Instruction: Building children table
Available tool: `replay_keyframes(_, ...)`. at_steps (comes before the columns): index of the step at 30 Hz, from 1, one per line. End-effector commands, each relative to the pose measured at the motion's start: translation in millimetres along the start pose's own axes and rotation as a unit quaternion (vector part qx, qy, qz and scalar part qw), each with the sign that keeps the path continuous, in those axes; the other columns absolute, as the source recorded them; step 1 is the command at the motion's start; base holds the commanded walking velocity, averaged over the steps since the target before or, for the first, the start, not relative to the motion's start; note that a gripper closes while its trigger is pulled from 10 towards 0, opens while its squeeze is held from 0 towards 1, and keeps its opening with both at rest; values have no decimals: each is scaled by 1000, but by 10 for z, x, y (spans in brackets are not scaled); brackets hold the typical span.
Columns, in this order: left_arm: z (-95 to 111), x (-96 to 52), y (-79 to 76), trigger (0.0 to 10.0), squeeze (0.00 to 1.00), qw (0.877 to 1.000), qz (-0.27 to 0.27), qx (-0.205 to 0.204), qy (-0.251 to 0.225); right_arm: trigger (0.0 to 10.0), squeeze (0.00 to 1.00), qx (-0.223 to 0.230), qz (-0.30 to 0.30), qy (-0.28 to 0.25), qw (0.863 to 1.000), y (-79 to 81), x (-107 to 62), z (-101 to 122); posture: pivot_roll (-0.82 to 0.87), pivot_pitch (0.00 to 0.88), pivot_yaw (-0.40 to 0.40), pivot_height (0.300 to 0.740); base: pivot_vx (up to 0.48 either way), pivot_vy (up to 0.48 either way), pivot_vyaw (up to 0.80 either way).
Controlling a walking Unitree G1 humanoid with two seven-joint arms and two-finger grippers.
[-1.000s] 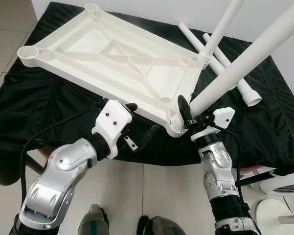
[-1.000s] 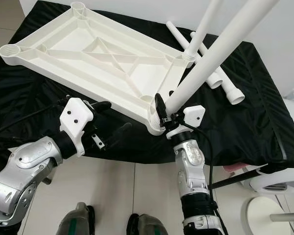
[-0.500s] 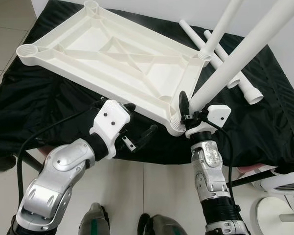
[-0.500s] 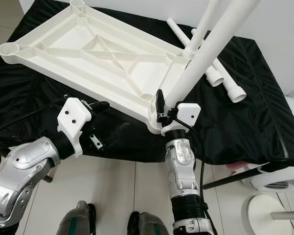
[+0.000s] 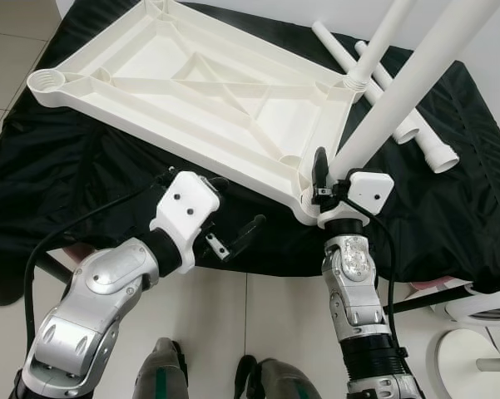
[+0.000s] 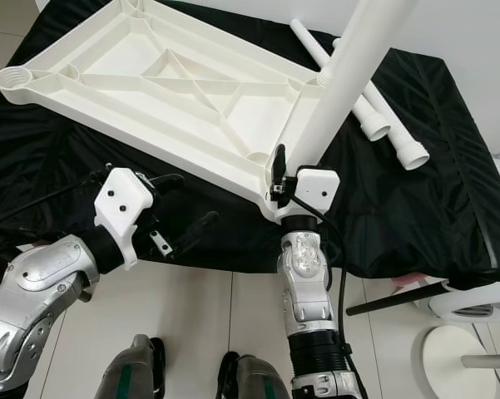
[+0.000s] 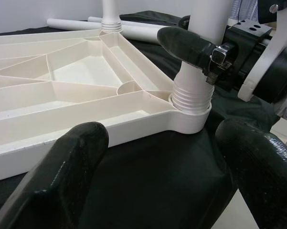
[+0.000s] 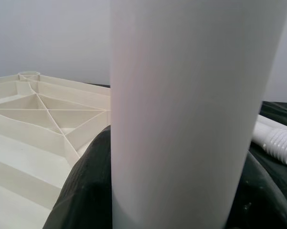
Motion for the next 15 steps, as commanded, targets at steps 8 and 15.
replay_keyframes(8, 26, -16, -9, 10000, 0, 1000, 6, -1, -4, 10000, 0, 0, -41, 161, 986, -182, -384, -741, 177, 190, -122, 740, 0, 0, 0)
replay_keyframes(15, 36, 1, -13, 10000, 0, 1000, 0, 0, -5, 10000, 0, -2, -71, 186, 980, -389, -416, -870, 168, 186, -117, 740, 0, 0, 0)
Point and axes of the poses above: a point about 5 cm out from each wrist's last joint towards the gripper, its own x axis pointing out of the wrist towards the gripper, its own z axis along the axis of the wrist's last joint, y = z × x, the point moved 6 cm from there along x, pointing out of the wrist towards the gripper, and after that the axes turned 10 degrees about -x, right-handed, at the moved point
